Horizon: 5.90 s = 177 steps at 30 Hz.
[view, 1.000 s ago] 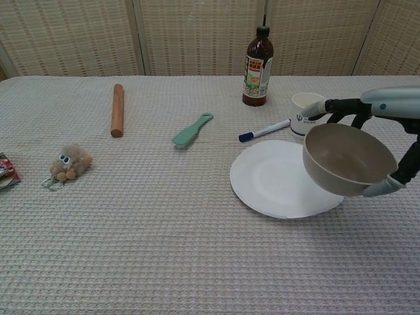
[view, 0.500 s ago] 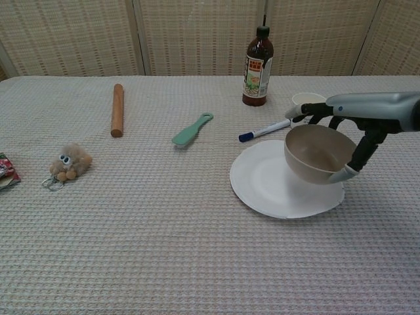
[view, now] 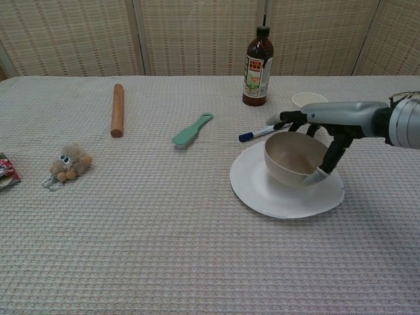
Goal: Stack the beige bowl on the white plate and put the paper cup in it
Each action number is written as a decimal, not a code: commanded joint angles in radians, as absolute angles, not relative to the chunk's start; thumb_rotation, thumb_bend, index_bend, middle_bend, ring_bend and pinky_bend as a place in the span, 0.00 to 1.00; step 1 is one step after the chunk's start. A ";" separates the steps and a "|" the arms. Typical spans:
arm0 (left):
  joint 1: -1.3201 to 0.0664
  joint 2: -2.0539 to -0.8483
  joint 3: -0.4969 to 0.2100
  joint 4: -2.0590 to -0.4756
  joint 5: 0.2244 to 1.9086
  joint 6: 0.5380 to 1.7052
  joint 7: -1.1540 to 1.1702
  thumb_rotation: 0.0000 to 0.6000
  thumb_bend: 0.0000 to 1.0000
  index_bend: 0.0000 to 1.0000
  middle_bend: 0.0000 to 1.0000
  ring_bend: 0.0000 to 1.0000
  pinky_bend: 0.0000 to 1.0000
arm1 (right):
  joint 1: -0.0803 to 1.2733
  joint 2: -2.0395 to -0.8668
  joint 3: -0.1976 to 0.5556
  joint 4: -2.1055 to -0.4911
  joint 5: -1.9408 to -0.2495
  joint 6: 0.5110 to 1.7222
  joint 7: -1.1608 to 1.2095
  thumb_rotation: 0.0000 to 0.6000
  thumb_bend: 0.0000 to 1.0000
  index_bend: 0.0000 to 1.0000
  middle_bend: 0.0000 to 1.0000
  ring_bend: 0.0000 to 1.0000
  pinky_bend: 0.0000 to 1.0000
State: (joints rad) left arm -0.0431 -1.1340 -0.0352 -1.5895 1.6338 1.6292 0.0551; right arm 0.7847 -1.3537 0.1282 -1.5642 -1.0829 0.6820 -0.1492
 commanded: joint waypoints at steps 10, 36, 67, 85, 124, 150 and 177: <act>-0.038 -1.131 -0.034 -1.590 1.639 1.644 0.050 1.00 0.26 0.13 0.16 0.08 0.45 | 0.812 -1.366 0.121 -1.557 -1.072 0.671 -0.153 1.00 0.17 0.00 0.04 0.15 0.33; -0.037 -1.131 -0.033 -1.590 1.642 1.651 0.050 1.00 0.26 0.13 0.16 0.08 0.45 | 0.856 -1.333 0.083 -1.587 -0.983 0.661 -0.214 1.00 0.07 0.00 0.00 0.00 0.01; -0.047 -1.142 -0.035 -1.586 1.630 1.629 0.074 1.00 0.26 0.14 0.16 0.08 0.45 | 0.904 -1.080 0.163 -1.634 -0.856 0.665 -0.179 1.00 0.02 0.00 0.00 0.00 0.00; -0.043 -1.128 -0.044 -1.581 1.602 1.629 0.033 1.00 0.26 0.14 0.16 0.08 0.45 | 1.104 -1.275 0.084 -1.319 -0.521 0.516 -0.275 1.00 0.04 0.00 0.00 0.00 0.00; -0.033 -1.123 -0.052 -1.571 1.583 1.641 0.021 1.00 0.26 0.12 0.16 0.08 0.45 | 1.158 -1.528 0.033 -0.930 -0.472 0.451 -0.251 1.00 0.22 0.39 0.00 0.00 0.00; -0.045 -1.145 -0.055 -1.562 1.577 1.620 0.063 1.00 0.26 0.11 0.16 0.08 0.45 | 1.116 -1.018 0.137 -1.814 -0.571 0.775 -0.324 1.00 0.26 0.45 0.00 0.00 0.00; -0.046 -1.145 -0.053 -1.567 1.578 1.620 0.071 1.00 0.26 0.11 0.16 0.08 0.45 | 1.001 -1.117 0.015 -1.847 -0.745 0.796 -0.401 1.00 0.26 0.45 0.00 0.00 0.00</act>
State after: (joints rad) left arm -0.0462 -1.1458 -0.0531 -1.5669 1.5783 1.6198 0.0715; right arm 1.0014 -1.0987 0.0157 -1.8657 -0.7458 0.8082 -0.4060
